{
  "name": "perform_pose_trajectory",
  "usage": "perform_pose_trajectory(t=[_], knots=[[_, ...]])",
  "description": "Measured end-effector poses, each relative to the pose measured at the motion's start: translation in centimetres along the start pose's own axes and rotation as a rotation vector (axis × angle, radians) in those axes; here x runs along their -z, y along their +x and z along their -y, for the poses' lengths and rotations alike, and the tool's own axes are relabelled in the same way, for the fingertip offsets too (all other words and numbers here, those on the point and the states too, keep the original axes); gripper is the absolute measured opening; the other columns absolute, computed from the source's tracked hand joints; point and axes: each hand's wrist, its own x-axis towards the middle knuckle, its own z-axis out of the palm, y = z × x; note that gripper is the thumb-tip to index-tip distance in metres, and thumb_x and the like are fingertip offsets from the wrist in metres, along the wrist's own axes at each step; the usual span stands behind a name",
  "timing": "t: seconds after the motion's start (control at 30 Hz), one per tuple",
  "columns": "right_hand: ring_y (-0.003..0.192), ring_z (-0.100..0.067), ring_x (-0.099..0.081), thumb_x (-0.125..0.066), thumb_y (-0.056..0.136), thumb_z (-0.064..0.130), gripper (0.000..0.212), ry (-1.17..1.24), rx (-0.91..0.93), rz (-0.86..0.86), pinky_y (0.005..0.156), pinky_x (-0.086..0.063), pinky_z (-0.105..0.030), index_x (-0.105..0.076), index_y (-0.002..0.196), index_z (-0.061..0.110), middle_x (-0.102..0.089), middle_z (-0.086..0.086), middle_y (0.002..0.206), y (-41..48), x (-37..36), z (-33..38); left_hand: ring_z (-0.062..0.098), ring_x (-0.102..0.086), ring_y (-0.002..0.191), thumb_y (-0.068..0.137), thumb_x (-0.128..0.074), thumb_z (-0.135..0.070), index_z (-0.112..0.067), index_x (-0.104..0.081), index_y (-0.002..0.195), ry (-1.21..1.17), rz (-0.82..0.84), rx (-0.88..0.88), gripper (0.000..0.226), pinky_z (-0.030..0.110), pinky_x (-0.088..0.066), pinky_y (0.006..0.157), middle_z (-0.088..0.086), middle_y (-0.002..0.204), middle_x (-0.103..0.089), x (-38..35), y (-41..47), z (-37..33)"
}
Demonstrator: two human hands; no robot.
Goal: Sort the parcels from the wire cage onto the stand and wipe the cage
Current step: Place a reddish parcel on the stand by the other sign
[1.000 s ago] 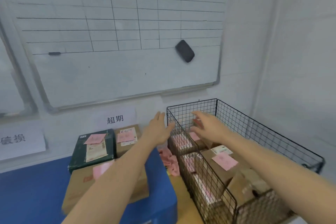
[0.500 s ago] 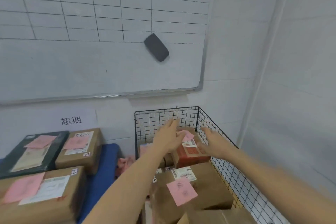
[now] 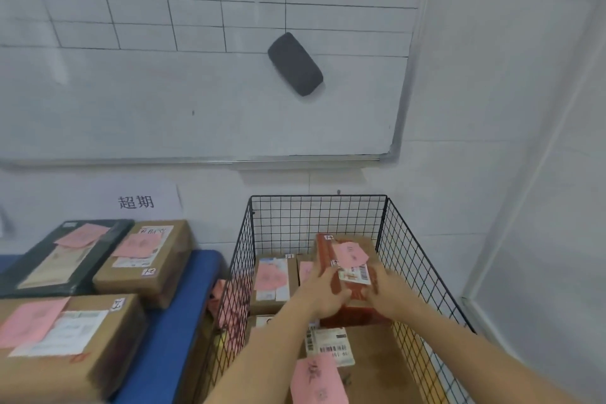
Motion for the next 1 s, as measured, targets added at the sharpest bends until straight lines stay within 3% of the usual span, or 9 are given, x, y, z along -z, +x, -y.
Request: perform_pose_trajectory(t=[0.13, 0.27, 0.4, 0.6, 0.83, 1.0], knots=[[0.125, -0.027, -0.048, -0.053, 0.095, 0.037, 0.061, -0.023, -0.104, 0.057, 0.106, -0.042, -0.040, -0.028, 0.147, 0.019, -0.047, -0.008, 0.140, 1.1, -1.3, -1.6, 0.026, -0.033, 0.138, 0.097, -0.042, -0.047, -0.022, -0.013, 0.153, -0.062, -0.034, 0.047, 0.068, 0.040, -0.030, 0.114, 0.003, 0.159, -0.012, -1.2, 0.8, 0.2], [0.099, -0.017, -0.061, -0.050, 0.095, 0.045, 0.056, 0.103, -0.177, 0.091, 0.081, -0.054, -0.028, -0.034, 0.138, 0.015, -0.060, -0.003, 0.121, 2.1, -2.8, -2.7, 0.028, -0.039, 0.134, 0.097, -0.042, -0.045, -0.025, -0.009, 0.153, -0.130, -0.033, 0.105, 0.068, 0.036, -0.032, 0.111, 0.010, 0.154, -0.022, -2.0, 1.7, 0.9], [0.094, -0.014, -0.064, -0.052, 0.093, 0.047, 0.057, 0.153, -0.111, 0.062, 0.081, -0.056, -0.031, -0.035, 0.138, 0.018, -0.062, 0.001, 0.115, 2.7, -3.4, -2.5, 0.028, -0.042, 0.131, 0.094, -0.051, -0.041, -0.026, -0.005, 0.153, -0.221, -0.081, 0.142, 0.076, 0.037, -0.035, 0.111, 0.013, 0.148, -0.032, -3.0, 2.0, 1.2], [0.101, -0.020, -0.064, -0.051, 0.089, 0.054, 0.062, 0.188, 0.001, -0.030, 0.086, -0.055, -0.041, -0.034, 0.140, 0.024, -0.057, -0.001, 0.126, 2.0, -1.7, -0.2, 0.028, -0.040, 0.131, 0.089, -0.061, -0.040, -0.027, -0.014, 0.152, -0.265, -0.220, 0.109, 0.080, 0.041, -0.036, 0.110, 0.012, 0.147, -0.031, -0.6, 0.8, 1.2], [0.115, -0.017, -0.057, -0.056, 0.087, 0.051, 0.058, 0.203, 0.117, -0.145, 0.093, -0.052, -0.046, -0.035, 0.137, 0.032, -0.058, 0.004, 0.124, -1.3, 1.6, 4.6, 0.025, -0.044, 0.124, 0.087, -0.066, -0.031, -0.034, -0.019, 0.149, -0.339, -0.297, 0.023, 0.077, 0.030, -0.042, 0.100, 0.009, 0.141, -0.022, 3.6, -3.2, 0.6], [0.119, -0.015, -0.055, -0.062, 0.085, 0.048, 0.067, 0.212, 0.145, -0.210, 0.096, -0.051, -0.044, -0.028, 0.142, 0.038, -0.057, 0.005, 0.129, -5.5, 3.0, 7.3, 0.030, -0.036, 0.131, 0.083, -0.070, -0.036, -0.038, -0.017, 0.148, -0.354, -0.242, -0.042, 0.084, 0.038, -0.034, 0.111, 0.010, 0.144, -0.011, 5.3, -7.4, 1.5]])
